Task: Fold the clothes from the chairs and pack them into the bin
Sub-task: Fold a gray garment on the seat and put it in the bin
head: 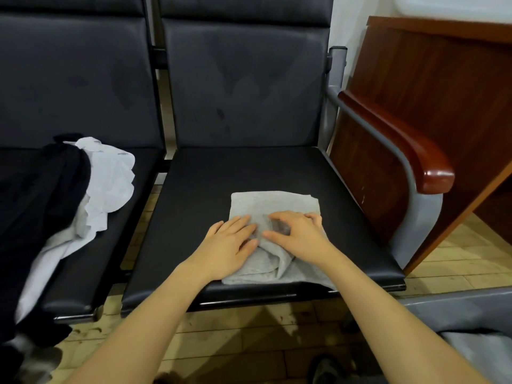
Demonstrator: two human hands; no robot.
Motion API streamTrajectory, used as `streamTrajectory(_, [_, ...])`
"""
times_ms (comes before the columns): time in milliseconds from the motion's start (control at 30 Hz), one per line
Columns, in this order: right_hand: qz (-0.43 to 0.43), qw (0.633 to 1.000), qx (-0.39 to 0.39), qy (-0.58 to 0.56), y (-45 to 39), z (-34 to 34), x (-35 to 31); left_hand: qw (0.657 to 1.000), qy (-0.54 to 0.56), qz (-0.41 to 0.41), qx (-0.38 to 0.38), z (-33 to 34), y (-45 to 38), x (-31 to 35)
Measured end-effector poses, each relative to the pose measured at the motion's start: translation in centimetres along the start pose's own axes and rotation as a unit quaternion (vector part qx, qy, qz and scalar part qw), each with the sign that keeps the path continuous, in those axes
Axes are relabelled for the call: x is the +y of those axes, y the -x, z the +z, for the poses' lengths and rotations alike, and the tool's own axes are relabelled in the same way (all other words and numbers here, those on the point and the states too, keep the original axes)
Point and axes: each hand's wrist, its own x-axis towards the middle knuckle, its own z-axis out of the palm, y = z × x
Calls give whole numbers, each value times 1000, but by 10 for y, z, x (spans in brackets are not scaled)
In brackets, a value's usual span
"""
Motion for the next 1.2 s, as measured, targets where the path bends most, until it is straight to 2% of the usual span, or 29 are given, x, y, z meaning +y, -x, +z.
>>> streamTrajectory(67, [9, 1000, 9, 25, 6, 4, -3, 999, -30, 8, -16, -1, 12, 1])
streamTrajectory(167, [36, 999, 37, 4, 12, 8, -3, 998, -54, 3, -22, -3, 21, 3])
streamTrajectory(267, [16, 995, 83, -54, 18, 9, -5, 997, -75, -3, -19, -2, 25, 8])
streamTrajectory(467, [-5, 988, 142, -60, 38, -10, 1, 997, -74, 17, -19, -1, 29, 20])
streamTrajectory(567, [7, 977, 201, -69, 55, -24, 11, 997, -61, 43, -16, 1, 31, 27])
streamTrajectory(667, [30, 957, 289, -14, 66, -32, 17, 998, -46, 42, 11, 0, 31, 36])
streamTrajectory(733, [23, 951, 309, 12, 63, -33, 13, 998, -44, 33, 44, 1, 30, 41])
streamTrajectory(833, [-15, 966, 259, 6, 51, -27, -1, 994, -89, 4, 64, 10, 24, 42])
streamTrajectory(967, [-3, 996, 57, 74, 45, -6, 2, 993, -96, -62, -23, 17, 23, 32])
streamTrajectory(1067, [28, 987, -82, 138, 53, 4, 23, 993, -85, -67, -48, 13, 27, 25])
streamTrajectory(1200, [47, 982, -116, 144, 60, -1, 33, 994, -79, -66, -32, 9, 32, 22])
